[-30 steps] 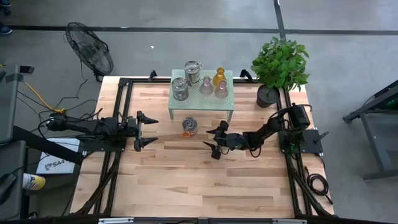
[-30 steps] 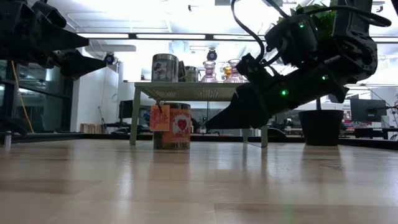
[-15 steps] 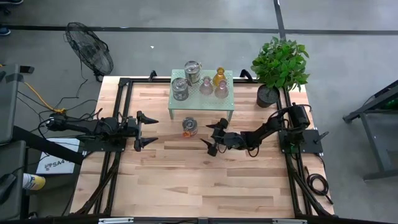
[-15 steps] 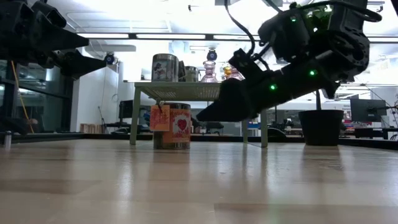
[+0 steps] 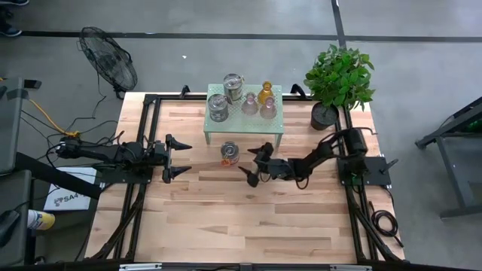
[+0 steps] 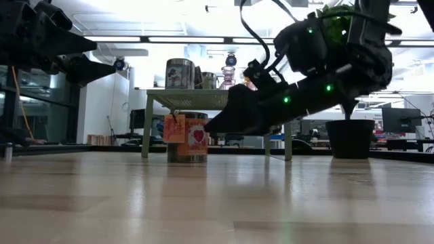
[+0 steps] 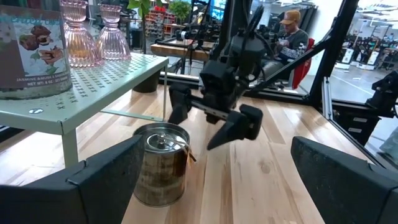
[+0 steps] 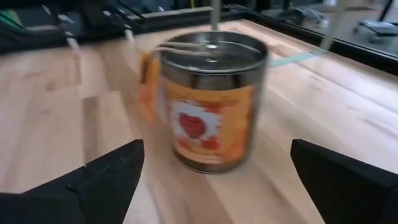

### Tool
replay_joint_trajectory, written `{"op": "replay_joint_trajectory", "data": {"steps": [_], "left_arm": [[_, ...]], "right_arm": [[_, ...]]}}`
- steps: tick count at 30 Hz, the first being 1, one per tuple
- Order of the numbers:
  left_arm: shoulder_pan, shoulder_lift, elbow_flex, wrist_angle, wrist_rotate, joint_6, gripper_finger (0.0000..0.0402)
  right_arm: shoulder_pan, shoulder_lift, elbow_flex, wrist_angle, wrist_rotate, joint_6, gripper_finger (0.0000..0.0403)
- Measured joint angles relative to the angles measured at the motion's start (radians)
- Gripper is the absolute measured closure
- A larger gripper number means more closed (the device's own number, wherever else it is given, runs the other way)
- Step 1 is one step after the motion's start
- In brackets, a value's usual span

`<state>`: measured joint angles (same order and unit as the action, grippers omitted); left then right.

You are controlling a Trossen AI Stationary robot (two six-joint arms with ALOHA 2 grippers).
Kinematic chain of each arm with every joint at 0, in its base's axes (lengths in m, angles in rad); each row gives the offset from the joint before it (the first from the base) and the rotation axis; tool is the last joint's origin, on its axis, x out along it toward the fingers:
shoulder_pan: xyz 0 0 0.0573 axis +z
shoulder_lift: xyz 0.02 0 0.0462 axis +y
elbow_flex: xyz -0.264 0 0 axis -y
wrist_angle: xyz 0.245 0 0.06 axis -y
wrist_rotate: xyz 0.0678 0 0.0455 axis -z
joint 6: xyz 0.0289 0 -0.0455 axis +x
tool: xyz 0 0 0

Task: Pick & Place candle stick holders
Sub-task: Put the orange scented candle on the shelf

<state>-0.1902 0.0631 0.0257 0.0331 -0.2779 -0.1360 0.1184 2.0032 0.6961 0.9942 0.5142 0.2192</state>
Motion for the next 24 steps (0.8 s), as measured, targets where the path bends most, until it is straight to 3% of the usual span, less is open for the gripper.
{"op": "replay_joint_trajectory", "data": {"steps": [6,12,16,24], "left_arm": [[0.000,0.000,0.000,-0.001,0.000,0.000,0.0002],[0.000,0.000,0.000,-0.001,0.000,0.000,0.0002],[0.000,0.000,0.000,-0.002,0.000,0.000,0.0002],[0.000,0.000,0.000,-0.002,0.000,0.000,0.0002]], "right_arm": [[0.006,0.107,0.032,0.130,-0.033,0.003,0.0003],[0.003,0.112,0.037,0.134,0.038,-0.044,0.0003],[-0.015,0.117,0.050,0.129,-0.023,-0.033,0.0003],[-0.031,0.122,0.082,0.140,-0.023,-0.122,0.0003]]}}
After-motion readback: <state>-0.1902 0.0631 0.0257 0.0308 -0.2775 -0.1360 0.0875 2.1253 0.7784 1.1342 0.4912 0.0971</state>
